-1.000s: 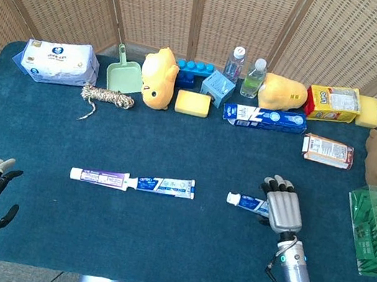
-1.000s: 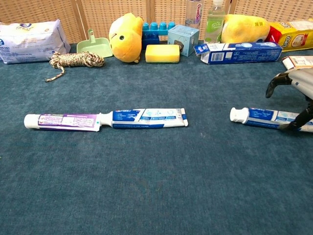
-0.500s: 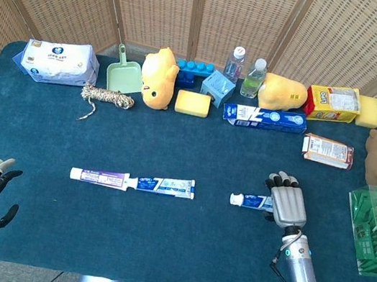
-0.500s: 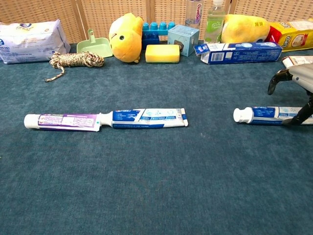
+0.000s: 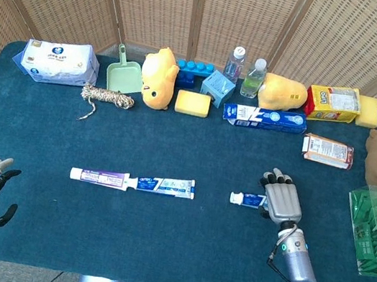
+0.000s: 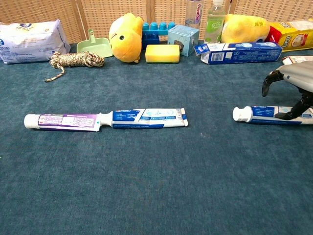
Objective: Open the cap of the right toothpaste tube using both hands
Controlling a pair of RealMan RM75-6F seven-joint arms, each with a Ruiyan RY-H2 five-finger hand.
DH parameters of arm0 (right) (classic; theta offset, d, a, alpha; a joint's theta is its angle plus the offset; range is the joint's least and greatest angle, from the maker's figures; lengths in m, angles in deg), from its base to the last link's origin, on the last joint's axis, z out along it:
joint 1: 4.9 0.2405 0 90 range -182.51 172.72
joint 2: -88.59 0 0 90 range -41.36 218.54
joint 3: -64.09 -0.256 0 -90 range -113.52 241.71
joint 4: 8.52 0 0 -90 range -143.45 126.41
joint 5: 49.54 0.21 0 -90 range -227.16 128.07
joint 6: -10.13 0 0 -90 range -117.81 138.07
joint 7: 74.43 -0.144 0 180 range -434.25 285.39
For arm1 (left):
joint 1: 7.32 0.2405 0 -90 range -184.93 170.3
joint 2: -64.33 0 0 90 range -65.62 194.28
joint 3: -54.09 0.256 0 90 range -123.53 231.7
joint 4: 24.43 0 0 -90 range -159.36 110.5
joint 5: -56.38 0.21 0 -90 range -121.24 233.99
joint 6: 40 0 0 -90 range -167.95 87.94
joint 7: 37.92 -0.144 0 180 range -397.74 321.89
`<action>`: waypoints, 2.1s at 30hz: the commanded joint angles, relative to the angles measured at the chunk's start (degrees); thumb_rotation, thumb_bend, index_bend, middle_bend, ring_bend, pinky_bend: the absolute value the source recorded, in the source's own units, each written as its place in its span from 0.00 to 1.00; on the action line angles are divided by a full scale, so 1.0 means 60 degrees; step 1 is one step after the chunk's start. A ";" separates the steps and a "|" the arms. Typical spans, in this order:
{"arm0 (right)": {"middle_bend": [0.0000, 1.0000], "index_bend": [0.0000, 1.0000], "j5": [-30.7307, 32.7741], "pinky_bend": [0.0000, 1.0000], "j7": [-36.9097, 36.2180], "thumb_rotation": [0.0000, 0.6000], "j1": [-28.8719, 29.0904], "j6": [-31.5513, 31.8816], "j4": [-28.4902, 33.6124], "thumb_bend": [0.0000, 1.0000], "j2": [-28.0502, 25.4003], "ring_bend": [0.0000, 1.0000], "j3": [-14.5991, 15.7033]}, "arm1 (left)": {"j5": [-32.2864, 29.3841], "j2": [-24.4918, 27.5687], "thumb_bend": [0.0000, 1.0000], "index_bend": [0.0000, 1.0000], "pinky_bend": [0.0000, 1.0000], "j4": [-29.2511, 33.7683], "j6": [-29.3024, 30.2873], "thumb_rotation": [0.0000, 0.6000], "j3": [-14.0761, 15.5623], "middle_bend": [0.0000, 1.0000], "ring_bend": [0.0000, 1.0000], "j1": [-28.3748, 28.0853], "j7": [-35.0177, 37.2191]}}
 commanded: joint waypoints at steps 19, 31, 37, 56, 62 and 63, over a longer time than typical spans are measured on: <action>0.24 0.33 0.0752 0.21 0.0532 1.00 -0.0033 0.0523 0.0668 0.26 -0.0393 0.09 0.0532 | 0.0012 -0.0089 0.31 0.19 0.07 -0.0084 -0.0080 1.00 -0.0005 0.12 0.10 -0.0109 0.0071; 0.24 0.32 0.1359 0.21 0.0641 1.00 0.0286 0.0244 0.0347 0.26 -0.0253 0.09 0.0518 | 0.0019 -0.0126 0.31 0.19 0.07 -0.0181 -0.0032 1.00 0.0030 0.12 0.10 -0.0092 0.0182; 0.23 0.32 0.1796 0.21 0.0937 1.00 0.0517 0.0137 0.0443 0.26 -0.0315 0.09 0.0510 | 0.0004 -0.0161 0.31 0.19 0.07 -0.0230 -0.0046 1.00 0.0028 0.12 0.10 -0.0110 0.0224; 0.56 0.87 0.2038 0.43 0.0302 1.00 0.1002 -0.0250 0.0646 0.36 -0.0601 0.38 0.0495 | 0.0081 -0.0031 0.31 0.19 0.07 -0.0219 0.0127 1.00 0.0099 0.11 0.10 -0.0029 0.0462; 0.67 0.91 0.1355 0.60 -0.0765 1.00 0.0781 -0.0221 0.0874 0.37 -0.0997 0.53 0.0506 | 0.0252 0.0026 0.31 0.19 0.07 -0.0127 0.0219 1.00 0.0062 0.11 0.10 -0.0052 0.0323; 0.69 0.92 0.1304 0.62 -0.0937 1.00 0.0749 -0.0241 0.0908 0.38 -0.1057 0.54 0.0498 | 0.0291 0.0037 0.31 0.19 0.07 -0.0104 0.0230 1.00 0.0053 0.11 0.10 -0.0062 0.0298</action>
